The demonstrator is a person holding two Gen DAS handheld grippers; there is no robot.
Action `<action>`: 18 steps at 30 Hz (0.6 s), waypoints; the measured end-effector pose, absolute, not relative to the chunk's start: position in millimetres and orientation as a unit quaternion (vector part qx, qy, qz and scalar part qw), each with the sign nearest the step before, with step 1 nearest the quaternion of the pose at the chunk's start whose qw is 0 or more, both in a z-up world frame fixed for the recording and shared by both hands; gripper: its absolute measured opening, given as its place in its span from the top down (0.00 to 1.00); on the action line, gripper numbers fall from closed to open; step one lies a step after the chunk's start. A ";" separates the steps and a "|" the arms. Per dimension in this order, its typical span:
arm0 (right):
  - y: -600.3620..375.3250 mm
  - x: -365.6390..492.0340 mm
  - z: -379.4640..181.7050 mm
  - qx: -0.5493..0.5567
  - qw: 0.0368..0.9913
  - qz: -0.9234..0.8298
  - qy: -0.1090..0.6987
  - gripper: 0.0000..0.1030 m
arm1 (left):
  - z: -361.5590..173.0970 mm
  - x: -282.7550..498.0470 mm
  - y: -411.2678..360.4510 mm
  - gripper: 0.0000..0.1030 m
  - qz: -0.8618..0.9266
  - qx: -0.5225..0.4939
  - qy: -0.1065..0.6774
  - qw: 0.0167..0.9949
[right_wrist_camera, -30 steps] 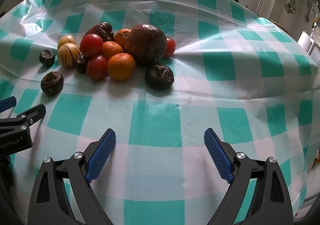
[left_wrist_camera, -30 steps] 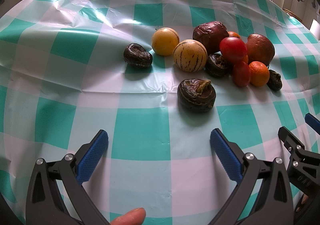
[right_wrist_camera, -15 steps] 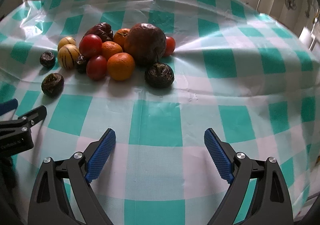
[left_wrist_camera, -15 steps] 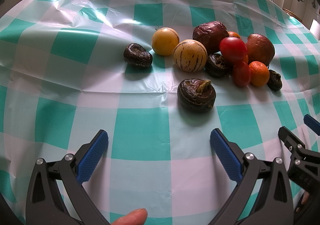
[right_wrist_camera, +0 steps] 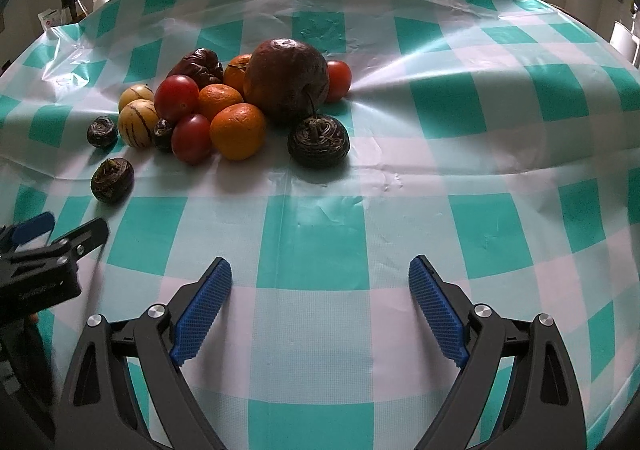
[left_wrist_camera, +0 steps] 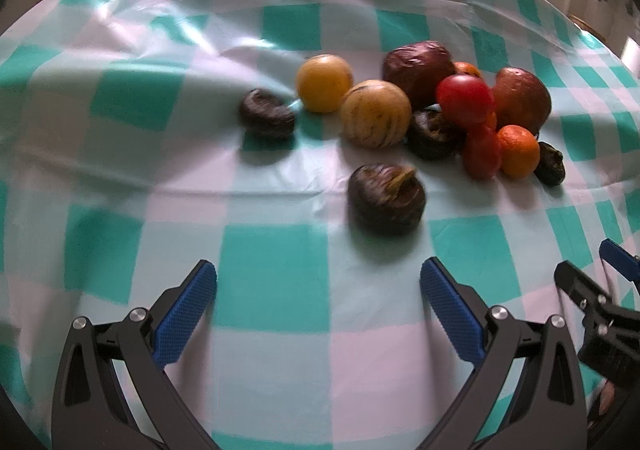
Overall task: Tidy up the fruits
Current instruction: 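Grasp the dark brown wrinkled fruit with the left gripper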
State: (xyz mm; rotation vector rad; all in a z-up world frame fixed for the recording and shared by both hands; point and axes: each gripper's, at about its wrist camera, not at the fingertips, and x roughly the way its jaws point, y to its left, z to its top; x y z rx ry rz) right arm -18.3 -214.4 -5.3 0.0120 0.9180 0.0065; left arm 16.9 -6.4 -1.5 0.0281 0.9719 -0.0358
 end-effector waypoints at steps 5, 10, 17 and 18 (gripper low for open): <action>-214.7 -18.3 -5.4 0.006 0.896 0.003 0.443 0.15 | 0.6 43.2 -22.2 0.01 -0.028 0.020 0.470 0.882; -214.9 -18.6 -5.8 0.006 0.897 0.003 0.443 0.15 | -0.6 62.8 -29.7 0.01 -0.020 0.017 0.468 0.883; -215.5 -18.7 -6.6 0.007 0.897 0.006 0.443 0.15 | 4.5 57.1 -26.1 0.41 -0.047 0.031 0.447 0.893; -215.2 -18.7 -7.1 0.007 0.896 0.011 0.443 0.13 | 5.9 53.2 -25.7 0.58 -0.056 0.037 0.439 0.896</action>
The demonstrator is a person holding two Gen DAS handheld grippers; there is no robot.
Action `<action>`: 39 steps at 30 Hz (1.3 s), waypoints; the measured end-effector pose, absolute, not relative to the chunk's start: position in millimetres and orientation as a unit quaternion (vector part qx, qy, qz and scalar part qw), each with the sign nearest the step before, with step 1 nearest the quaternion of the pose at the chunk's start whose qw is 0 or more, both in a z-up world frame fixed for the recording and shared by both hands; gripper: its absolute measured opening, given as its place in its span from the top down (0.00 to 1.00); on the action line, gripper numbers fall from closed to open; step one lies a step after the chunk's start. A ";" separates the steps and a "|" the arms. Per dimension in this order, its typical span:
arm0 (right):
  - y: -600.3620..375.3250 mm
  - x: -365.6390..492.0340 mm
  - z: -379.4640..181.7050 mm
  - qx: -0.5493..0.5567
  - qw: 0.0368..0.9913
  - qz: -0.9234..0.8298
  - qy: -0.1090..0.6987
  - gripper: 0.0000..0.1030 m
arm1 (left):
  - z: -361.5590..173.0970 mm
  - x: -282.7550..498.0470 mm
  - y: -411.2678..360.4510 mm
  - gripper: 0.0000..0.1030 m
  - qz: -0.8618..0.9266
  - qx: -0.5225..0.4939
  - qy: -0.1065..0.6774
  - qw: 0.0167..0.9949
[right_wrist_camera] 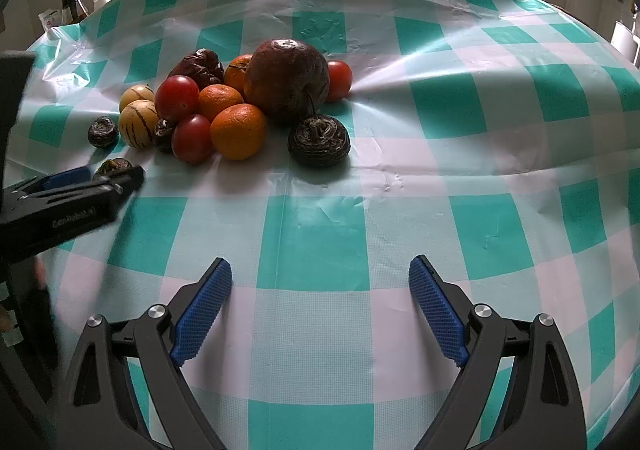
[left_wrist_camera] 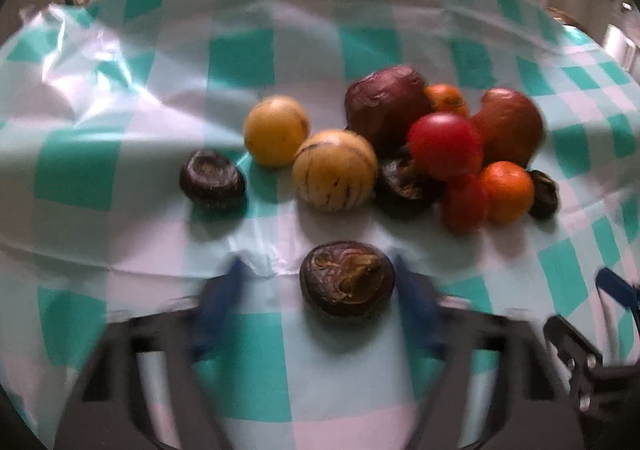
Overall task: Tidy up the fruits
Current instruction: 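Grasp the dark brown wrinkled fruit with the left gripper, then carry the brown fruit with the left gripper down into the white box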
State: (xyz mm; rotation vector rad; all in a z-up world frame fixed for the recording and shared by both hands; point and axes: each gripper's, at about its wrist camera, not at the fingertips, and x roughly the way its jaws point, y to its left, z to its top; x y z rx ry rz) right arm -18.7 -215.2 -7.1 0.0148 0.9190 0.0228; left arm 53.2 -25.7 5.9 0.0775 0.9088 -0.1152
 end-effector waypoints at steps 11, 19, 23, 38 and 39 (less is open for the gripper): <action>-211.7 37.1 -4.0 -0.006 0.892 0.028 0.451 0.18 | 12.7 22.4 14.9 0.58 -0.076 -0.011 0.409 0.909; -207.4 53.7 0.8 -0.022 0.901 0.054 0.430 0.61 | 19.2 13.2 17.0 0.58 -0.075 -0.016 0.389 0.918; -208.4 43.1 3.0 -0.011 0.903 0.052 0.426 0.62 | 20.3 10.4 18.3 0.58 -0.074 -0.019 0.386 0.919; -213.8 -65.2 21.5 0.049 0.923 0.069 0.375 0.62 | 29.3 -34.7 0.0 0.58 -0.029 0.043 0.359 0.932; -214.8 -70.0 23.2 0.047 0.924 0.069 0.372 0.62 | 31.3 -41.5 -3.9 0.58 -0.029 0.048 0.352 0.934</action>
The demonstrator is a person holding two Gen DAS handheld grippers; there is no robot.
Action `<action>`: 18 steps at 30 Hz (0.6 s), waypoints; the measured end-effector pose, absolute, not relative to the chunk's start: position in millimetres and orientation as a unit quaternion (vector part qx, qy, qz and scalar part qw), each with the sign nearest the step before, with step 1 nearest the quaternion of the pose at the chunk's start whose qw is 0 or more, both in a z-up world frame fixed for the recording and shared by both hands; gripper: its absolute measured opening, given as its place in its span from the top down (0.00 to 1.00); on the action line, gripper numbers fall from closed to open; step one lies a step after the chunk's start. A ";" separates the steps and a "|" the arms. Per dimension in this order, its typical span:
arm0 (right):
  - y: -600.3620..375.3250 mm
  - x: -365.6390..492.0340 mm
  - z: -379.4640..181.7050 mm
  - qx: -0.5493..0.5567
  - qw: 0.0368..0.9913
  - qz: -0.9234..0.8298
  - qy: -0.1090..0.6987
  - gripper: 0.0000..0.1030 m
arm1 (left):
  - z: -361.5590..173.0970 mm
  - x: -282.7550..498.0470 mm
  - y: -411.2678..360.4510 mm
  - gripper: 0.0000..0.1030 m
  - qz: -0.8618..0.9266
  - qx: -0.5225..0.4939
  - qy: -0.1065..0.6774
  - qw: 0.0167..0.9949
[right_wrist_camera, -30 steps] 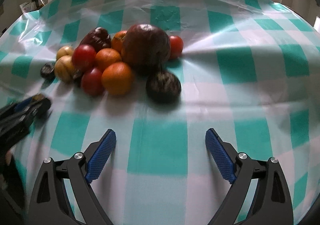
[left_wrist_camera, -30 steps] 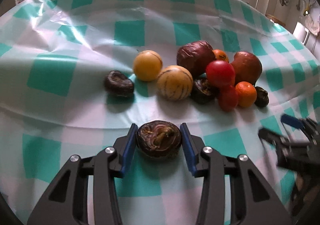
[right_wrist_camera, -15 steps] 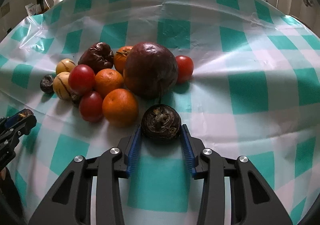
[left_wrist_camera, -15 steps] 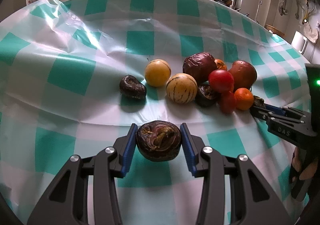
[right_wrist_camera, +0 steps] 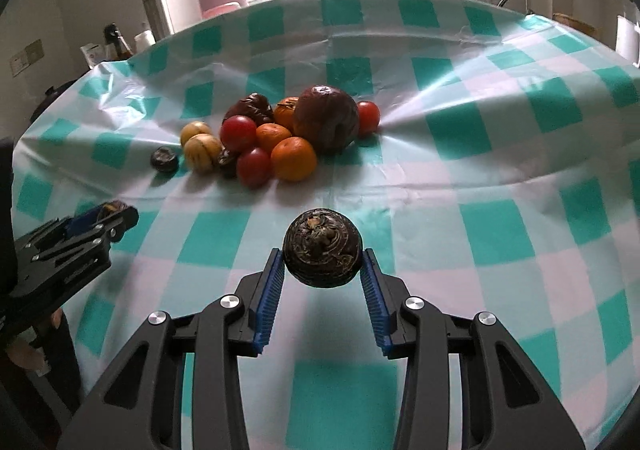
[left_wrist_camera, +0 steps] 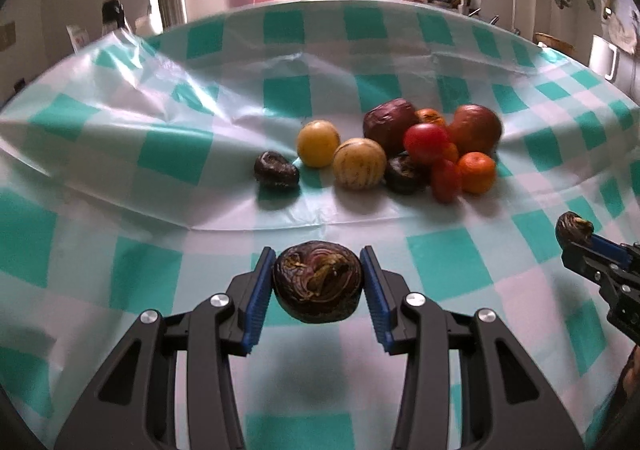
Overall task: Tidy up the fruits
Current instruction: 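Carry the brown fruit with the left gripper down into the white box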
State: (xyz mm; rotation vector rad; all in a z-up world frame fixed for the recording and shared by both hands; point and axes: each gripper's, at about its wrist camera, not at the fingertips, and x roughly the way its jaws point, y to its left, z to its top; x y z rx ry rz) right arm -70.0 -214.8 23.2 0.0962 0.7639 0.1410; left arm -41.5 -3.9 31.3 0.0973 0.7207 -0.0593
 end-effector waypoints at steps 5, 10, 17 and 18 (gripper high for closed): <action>-229.7 -104.3 30.6 0.054 0.929 0.072 0.358 0.62 | 33.8 -61.0 -23.3 0.58 -0.043 0.064 0.347 0.935; -248.3 -130.2 30.1 0.060 0.933 0.069 0.349 0.61 | 36.4 -76.8 -46.3 0.58 -0.061 0.085 0.345 0.933; -292.5 -169.3 21.0 0.088 0.932 0.049 0.349 0.61 | 39.3 -99.5 -87.3 0.58 -0.091 0.124 0.338 0.929; -297.5 -173.4 19.9 0.090 0.932 0.045 0.348 0.61 | 39.2 -103.7 -94.7 0.58 -0.097 0.130 0.337 0.928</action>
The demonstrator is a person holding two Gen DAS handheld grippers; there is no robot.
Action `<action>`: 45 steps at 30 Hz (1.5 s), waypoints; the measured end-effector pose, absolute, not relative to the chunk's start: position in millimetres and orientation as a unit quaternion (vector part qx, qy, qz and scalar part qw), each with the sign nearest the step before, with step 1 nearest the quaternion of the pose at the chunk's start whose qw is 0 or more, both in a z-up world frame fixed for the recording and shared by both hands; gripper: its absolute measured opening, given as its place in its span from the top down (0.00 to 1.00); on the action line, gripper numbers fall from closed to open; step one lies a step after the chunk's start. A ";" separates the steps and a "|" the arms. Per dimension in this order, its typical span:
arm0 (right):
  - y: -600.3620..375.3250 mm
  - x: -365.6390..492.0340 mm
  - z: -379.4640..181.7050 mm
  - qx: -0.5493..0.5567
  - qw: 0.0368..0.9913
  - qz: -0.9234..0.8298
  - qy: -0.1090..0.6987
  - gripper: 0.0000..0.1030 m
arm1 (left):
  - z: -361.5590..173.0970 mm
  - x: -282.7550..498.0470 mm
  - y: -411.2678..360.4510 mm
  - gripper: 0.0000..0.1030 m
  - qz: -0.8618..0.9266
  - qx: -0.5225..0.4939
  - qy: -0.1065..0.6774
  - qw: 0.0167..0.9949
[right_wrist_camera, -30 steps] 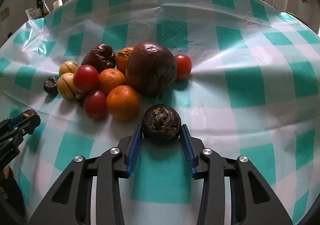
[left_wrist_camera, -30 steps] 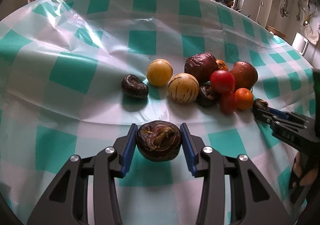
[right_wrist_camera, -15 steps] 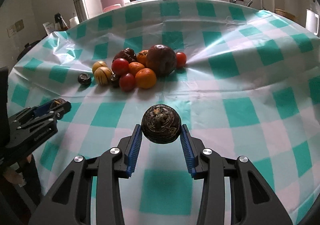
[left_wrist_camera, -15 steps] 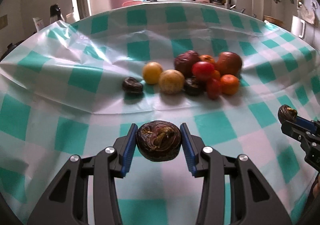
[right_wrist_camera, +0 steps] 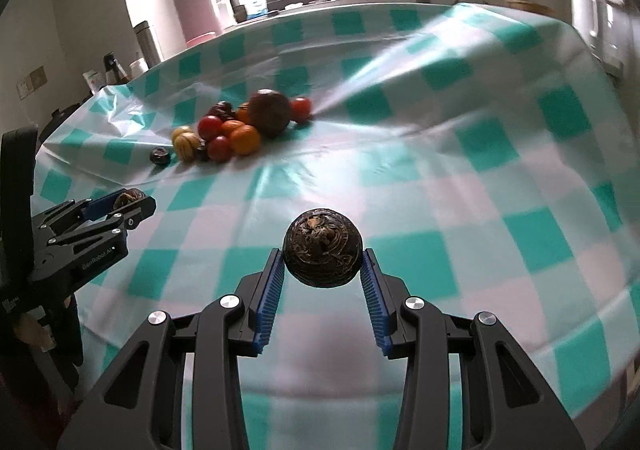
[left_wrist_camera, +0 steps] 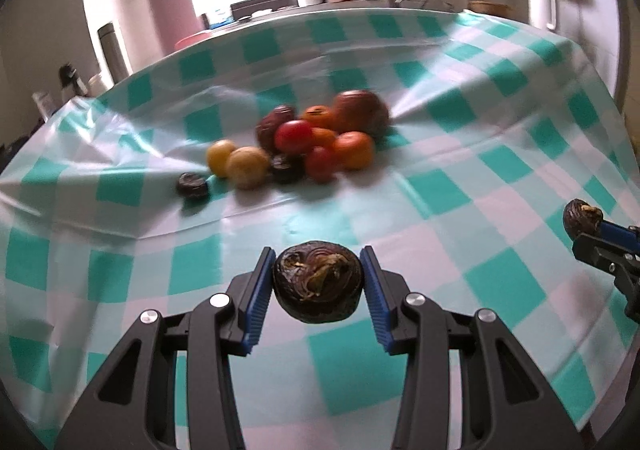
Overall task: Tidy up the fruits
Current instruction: 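Carry the brown fruit with the left gripper down into the white box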
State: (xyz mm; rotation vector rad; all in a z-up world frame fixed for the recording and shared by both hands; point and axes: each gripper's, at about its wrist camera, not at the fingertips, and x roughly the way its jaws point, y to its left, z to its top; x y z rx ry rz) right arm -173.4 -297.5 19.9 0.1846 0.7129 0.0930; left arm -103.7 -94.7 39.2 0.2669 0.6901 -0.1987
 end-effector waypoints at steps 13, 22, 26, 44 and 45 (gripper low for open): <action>-378.1 -247.7 1.5 0.130 0.934 -0.011 0.331 0.61 | 34.0 -158.9 -187.0 0.58 -0.190 0.204 0.338 0.899; -429.3 -304.0 -9.3 0.154 0.934 -0.062 0.316 0.61 | 25.8 -204.0 -261.9 0.58 -0.266 0.279 0.327 0.863; -450.8 -325.1 -20.2 0.169 0.928 -0.089 0.320 0.61 | 21.8 -228.4 -294.7 0.58 -0.303 0.310 0.319 0.843; -528.1 -380.2 -108.4 0.246 0.861 -0.211 0.393 0.61 | -42.5 -345.1 -391.0 0.57 -0.446 0.431 0.275 0.735; -532.0 -381.6 -114.7 0.246 0.855 -0.220 0.401 0.61 | -48.9 -348.0 -393.6 0.57 -0.454 0.430 0.276 0.730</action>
